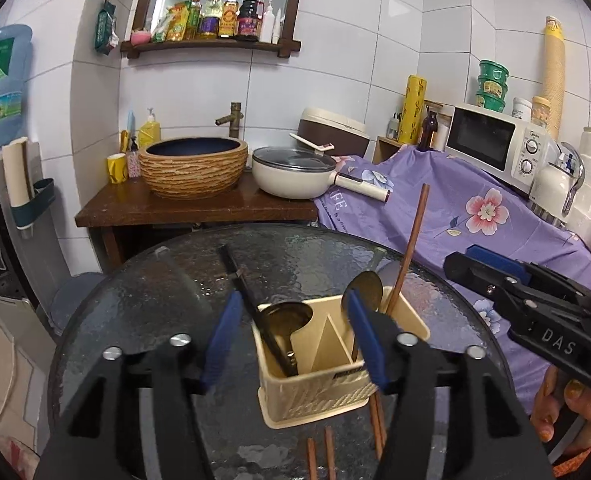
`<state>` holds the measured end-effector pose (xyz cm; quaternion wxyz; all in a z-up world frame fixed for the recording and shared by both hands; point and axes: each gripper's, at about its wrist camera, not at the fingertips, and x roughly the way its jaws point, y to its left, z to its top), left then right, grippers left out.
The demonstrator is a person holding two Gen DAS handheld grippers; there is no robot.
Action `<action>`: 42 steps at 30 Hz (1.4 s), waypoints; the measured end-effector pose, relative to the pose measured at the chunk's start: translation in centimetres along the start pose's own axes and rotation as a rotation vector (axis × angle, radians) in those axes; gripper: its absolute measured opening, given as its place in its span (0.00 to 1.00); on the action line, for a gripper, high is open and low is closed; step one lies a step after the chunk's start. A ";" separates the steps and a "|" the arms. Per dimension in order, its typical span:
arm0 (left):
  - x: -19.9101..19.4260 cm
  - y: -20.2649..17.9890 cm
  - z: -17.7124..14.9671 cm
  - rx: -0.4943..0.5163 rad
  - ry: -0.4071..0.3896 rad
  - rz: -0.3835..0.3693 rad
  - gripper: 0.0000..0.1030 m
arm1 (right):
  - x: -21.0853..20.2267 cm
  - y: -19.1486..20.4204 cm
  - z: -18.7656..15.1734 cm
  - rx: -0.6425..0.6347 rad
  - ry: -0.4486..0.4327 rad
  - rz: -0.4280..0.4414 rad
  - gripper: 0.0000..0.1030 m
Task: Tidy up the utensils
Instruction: 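Open both tools and withdraw them from the holder, then move left tool to a wooden chopstick while right tool reaches another one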
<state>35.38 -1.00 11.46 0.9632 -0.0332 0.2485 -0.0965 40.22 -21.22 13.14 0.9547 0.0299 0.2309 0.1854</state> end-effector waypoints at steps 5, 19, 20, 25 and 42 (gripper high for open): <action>-1.9 0.4 -3.5 0.008 0.013 0.031 0.72 | -1.3 0.4 -3.9 -0.049 0.048 -0.056 0.50; 1.4 1.6 -16.0 -0.035 0.346 0.026 0.51 | 1.8 -0.2 -19.0 0.048 0.388 -0.117 0.52; 1.5 1.4 -16.5 -0.034 0.356 0.018 0.51 | 1.9 -0.1 -19.5 0.053 0.396 -0.114 0.52; 1.7 0.4 -17.3 -0.012 0.372 0.000 0.51 | 2.3 0.8 -20.4 0.035 0.418 -0.133 0.52; 2.1 -0.6 -18.0 0.018 0.396 -0.007 0.49 | 1.2 -0.5 -19.6 0.014 0.448 -0.208 0.52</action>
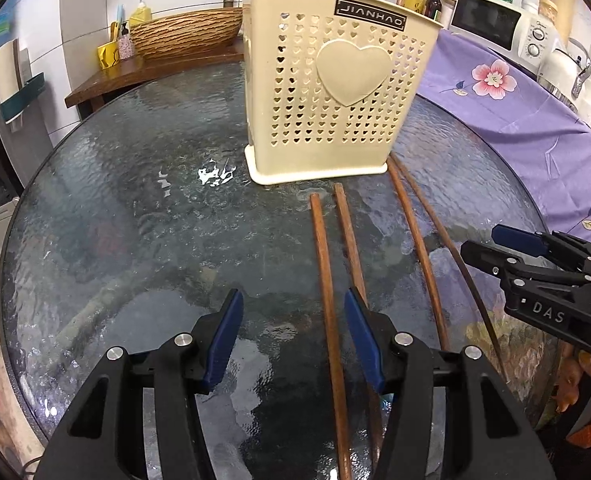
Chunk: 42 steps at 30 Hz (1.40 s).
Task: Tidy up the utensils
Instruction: 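Move left tool to a wooden chopstick while right tool reaches another one, then close left tool on its wooden chopstick while right tool grasps another, lift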
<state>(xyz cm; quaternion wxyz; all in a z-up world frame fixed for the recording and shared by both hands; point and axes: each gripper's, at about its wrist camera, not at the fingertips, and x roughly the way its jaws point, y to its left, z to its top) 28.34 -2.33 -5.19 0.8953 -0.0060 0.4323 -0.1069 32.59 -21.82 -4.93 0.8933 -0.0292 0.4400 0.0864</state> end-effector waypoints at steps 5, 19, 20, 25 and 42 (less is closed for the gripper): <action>0.7 -0.8 0.2 0.024 0.014 -0.003 0.39 | 0.6 0.5 0.4 -0.021 0.006 0.002 0.52; 2.6 -1.2 2.1 0.048 0.047 -0.003 0.33 | 3.2 1.0 3.3 -0.001 0.040 0.009 0.43; 2.9 -1.2 2.5 0.050 0.050 -0.002 0.32 | 3.4 1.0 3.6 0.002 0.043 0.005 0.42; 3.9 -1.6 3.6 0.057 0.055 0.008 0.30 | 5.0 0.7 5.1 0.035 0.052 0.001 0.35; 5.3 -2.4 5.1 0.075 0.041 0.064 0.20 | 7.4 0.3 7.4 0.043 0.038 -0.057 0.28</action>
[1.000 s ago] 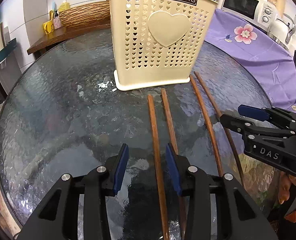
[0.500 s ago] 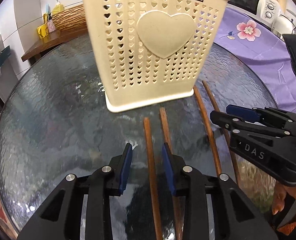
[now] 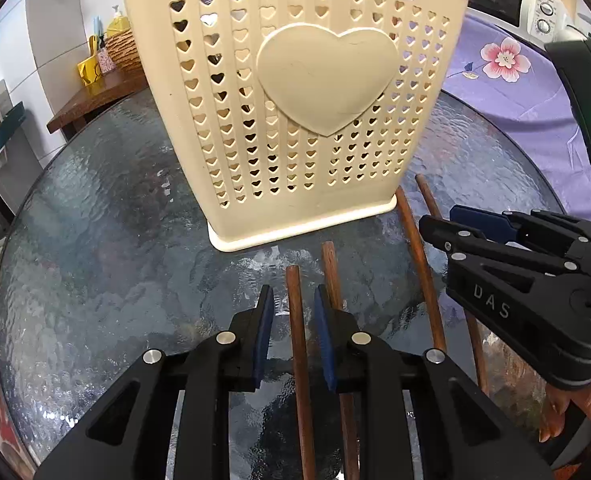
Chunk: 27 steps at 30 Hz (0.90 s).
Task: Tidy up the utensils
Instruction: 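Close left tool on its wooden chopstick while right tool grasps another, lift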
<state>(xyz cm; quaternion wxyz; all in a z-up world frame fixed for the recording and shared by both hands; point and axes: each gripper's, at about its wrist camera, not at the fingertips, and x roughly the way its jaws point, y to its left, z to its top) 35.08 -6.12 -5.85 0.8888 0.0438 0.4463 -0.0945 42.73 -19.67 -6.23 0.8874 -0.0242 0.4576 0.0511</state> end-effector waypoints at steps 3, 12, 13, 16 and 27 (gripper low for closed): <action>0.2 -0.4 0.1 0.001 -0.004 0.010 0.19 | 0.0 0.2 -0.2 -0.001 -0.002 -0.004 0.28; -0.3 -0.4 -0.7 -0.004 -0.011 0.010 0.14 | -0.3 0.9 -0.8 -0.013 -0.012 0.000 0.10; -0.4 -0.4 -0.8 -0.002 -0.011 0.010 0.13 | -0.4 0.9 -0.9 -0.013 -0.013 0.001 0.09; -0.5 -0.2 -1.0 0.001 -0.009 0.008 0.09 | -0.5 0.7 -1.1 -0.011 -0.014 0.013 0.07; -0.6 0.0 -1.1 -0.020 -0.006 -0.016 0.07 | -1.3 -1.4 -1.7 0.048 -0.022 0.106 0.07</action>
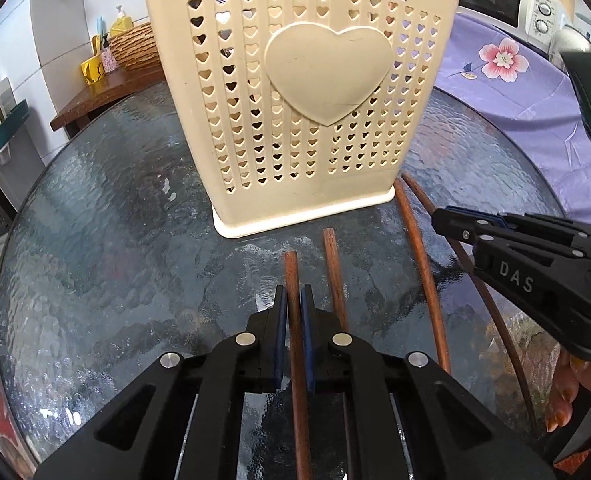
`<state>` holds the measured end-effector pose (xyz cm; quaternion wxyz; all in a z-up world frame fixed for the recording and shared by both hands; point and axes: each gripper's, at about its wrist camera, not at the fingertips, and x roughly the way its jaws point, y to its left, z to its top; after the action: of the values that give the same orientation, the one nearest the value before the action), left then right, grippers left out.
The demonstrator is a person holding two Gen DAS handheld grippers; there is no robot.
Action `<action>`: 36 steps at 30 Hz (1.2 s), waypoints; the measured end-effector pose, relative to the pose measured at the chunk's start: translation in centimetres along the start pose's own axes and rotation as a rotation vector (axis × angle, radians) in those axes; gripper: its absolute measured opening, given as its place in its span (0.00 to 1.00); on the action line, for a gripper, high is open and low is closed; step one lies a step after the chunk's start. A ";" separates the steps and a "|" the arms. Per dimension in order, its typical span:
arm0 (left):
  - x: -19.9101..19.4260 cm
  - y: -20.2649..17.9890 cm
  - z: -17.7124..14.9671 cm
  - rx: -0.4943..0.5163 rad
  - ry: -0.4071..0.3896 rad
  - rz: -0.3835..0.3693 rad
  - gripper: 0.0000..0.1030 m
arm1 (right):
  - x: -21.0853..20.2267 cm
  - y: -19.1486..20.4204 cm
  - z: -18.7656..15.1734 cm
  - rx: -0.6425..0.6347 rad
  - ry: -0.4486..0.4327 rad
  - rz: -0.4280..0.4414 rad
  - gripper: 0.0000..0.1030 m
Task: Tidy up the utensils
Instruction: 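Close left tool on its wooden chopstick while right tool grasps another, lift, then carry both wooden chopsticks to the beige holder and lower them in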
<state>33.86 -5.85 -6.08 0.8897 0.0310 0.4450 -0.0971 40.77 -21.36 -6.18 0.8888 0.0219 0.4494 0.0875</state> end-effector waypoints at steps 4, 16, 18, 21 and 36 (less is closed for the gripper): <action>-0.1 0.9 0.3 -0.046 -0.008 -0.050 0.07 | -0.8 -0.7 -0.4 0.020 -0.026 0.033 0.07; -6.9 2.6 1.4 -0.109 -0.176 -0.168 0.07 | -8.4 -2.3 -0.2 0.045 -0.244 0.175 0.07; -8.5 2.8 1.6 -0.115 -0.217 -0.185 0.07 | -9.9 -2.5 -0.2 0.046 -0.280 0.200 0.07; -10.8 2.9 1.7 -0.117 -0.270 -0.211 0.07 | -12.6 -2.6 -0.2 0.041 -0.331 0.258 0.07; -18.0 5.3 1.0 -0.098 -0.379 -0.241 0.07 | -18.2 -2.5 -0.3 -0.038 -0.400 0.314 0.07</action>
<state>25.15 1.81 8.72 0.9397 -0.0846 0.2748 -0.1849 30.28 -27.03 7.78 0.9357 0.0916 0.2543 0.2266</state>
